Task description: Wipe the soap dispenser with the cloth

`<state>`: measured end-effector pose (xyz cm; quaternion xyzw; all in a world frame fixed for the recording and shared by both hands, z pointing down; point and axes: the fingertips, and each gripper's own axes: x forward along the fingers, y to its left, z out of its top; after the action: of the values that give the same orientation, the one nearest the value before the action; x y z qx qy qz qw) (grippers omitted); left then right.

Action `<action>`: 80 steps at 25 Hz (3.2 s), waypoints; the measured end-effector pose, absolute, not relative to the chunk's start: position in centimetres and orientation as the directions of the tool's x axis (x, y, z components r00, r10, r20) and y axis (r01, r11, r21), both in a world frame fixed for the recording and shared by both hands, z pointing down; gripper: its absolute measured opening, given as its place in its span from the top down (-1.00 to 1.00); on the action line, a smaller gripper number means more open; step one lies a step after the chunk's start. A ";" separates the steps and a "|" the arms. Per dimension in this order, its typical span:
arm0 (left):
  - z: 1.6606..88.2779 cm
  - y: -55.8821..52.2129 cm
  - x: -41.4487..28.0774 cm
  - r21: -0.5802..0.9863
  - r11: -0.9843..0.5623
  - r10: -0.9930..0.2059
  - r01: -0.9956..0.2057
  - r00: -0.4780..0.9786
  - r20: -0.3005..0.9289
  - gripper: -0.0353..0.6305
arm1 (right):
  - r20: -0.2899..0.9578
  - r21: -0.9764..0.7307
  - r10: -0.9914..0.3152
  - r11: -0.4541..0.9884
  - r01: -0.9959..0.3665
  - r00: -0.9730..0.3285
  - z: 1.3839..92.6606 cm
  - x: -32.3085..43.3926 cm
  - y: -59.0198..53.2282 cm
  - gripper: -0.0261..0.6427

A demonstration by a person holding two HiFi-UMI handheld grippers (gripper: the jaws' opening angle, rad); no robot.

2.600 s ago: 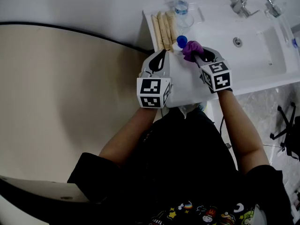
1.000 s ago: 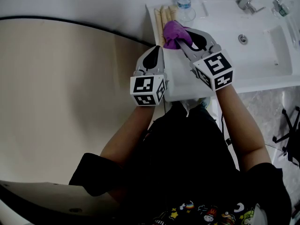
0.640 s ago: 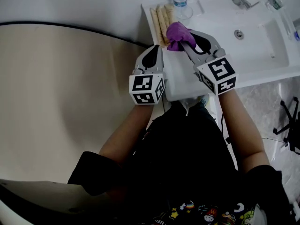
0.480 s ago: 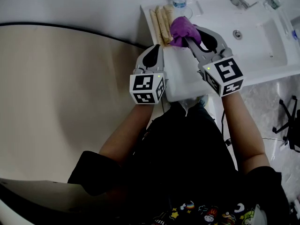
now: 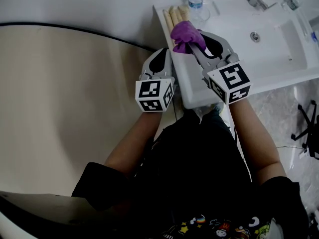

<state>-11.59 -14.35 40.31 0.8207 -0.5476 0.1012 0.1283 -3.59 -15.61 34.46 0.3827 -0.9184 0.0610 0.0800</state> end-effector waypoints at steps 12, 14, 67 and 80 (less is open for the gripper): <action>42.1 -13.6 -12.4 0.091 -0.400 -0.839 -0.912 0.405 0.363 0.89 | 0.199 -0.045 -0.735 0.653 -0.756 -0.648 37.2 -4.6 -14.2 0.58; 42.2 -13.5 -12.4 0.089 -0.411 -0.837 -0.907 0.414 0.359 0.89 | 0.204 -0.043 -0.726 0.663 -0.747 -0.657 37.8 -5.4 -13.3 0.58; 43.6 -13.3 -11.9 0.125 -0.434 -0.823 -0.892 0.449 0.348 0.89 | 0.412 0.086 -0.684 0.687 -0.722 -0.602 44.1 -1.6 -13.2 0.58; 42.9 -12.6 -12.6 0.133 -0.415 -0.831 -0.900 0.434 0.347 0.89 | 0.535 0.026 -0.640 0.665 -0.747 -0.551 50.6 -1.3 -13.3 0.58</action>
<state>-12.62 -12.62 42.86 0.8333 -0.5194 0.1141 0.1512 -1.26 -13.32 50.65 0.3963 -0.8748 0.1025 0.2592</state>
